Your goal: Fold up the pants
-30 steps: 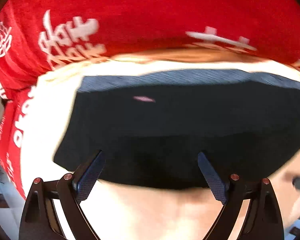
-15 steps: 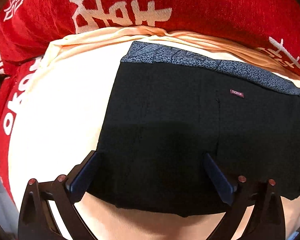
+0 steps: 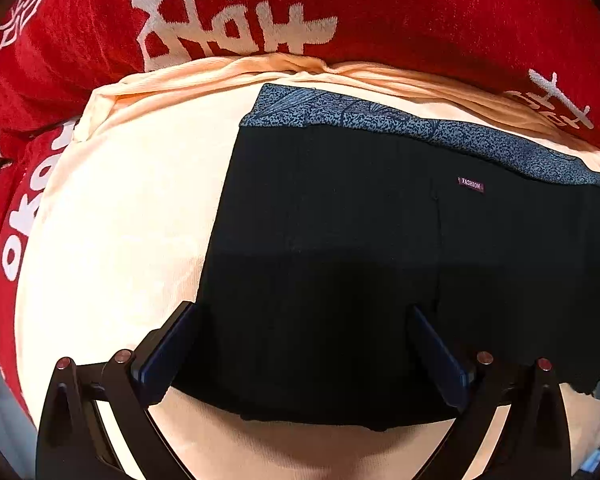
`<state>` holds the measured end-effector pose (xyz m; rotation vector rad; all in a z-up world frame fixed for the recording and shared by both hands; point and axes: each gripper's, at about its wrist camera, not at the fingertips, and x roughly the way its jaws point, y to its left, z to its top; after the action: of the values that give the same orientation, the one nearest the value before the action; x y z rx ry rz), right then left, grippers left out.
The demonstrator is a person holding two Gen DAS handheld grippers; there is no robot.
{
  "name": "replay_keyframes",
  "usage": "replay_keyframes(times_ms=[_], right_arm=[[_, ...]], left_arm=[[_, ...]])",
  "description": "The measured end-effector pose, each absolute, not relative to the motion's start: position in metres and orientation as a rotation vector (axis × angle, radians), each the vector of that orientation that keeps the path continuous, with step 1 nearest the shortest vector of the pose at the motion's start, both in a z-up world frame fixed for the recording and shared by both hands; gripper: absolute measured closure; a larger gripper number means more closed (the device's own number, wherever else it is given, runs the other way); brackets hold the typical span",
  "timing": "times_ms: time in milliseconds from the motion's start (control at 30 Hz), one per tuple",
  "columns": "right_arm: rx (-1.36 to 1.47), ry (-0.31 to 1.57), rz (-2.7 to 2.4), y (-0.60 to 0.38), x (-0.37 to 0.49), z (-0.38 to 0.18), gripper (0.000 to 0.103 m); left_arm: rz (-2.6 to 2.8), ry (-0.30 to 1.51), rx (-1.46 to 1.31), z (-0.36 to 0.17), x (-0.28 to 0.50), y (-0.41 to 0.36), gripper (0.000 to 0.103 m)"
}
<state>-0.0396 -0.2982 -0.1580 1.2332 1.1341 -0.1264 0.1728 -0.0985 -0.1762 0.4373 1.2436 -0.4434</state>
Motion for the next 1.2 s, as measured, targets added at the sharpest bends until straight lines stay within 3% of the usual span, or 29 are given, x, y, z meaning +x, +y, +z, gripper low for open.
replay_keyframes(times_ms=[133,267,467,567,633,833,900,1000,1200], right_arm=[[1.263,1.119,-0.126,-0.311,-0.055,-0.146,0.096],[1.292,1.056,-0.219,-0.344,-0.073,-0.133,0.081],[1.092,1.043,-0.340,-0.389,-0.060,-0.108,0.081],[1.029,1.125,-0.389,-0.400,-0.059,-0.124,0.081],[1.056,1.121,-0.388,-0.399,-0.073,-0.137,0.085],[1.183,1.103,-0.353,-0.397,-0.101,-0.145,0.085],[1.153,1.140,-0.345,-0.397,-0.100,-0.137,0.079],[1.053,1.069,-0.329,-0.409,-0.095,-0.107,0.079],[0.925,1.059,-0.350,-0.459,-0.032,-0.098,0.079]], left_arm=[[-0.388,1.255,0.444,-0.157,0.163,-0.108,0.000],[-0.467,1.232,0.409,-0.127,0.131,-0.131,0.000],[-0.668,1.251,0.426,-0.138,0.073,-0.217,0.000],[-0.691,1.279,0.501,-0.168,0.042,-0.243,0.000],[-0.668,1.192,0.505,-0.171,0.024,-0.238,0.000],[-0.654,1.306,0.505,-0.160,0.036,-0.231,0.000],[-0.664,1.260,0.503,-0.141,0.042,-0.237,0.000],[-0.691,1.198,0.460,-0.119,0.057,-0.261,0.000],[-0.595,1.168,0.457,-0.132,0.089,-0.334,0.000]])
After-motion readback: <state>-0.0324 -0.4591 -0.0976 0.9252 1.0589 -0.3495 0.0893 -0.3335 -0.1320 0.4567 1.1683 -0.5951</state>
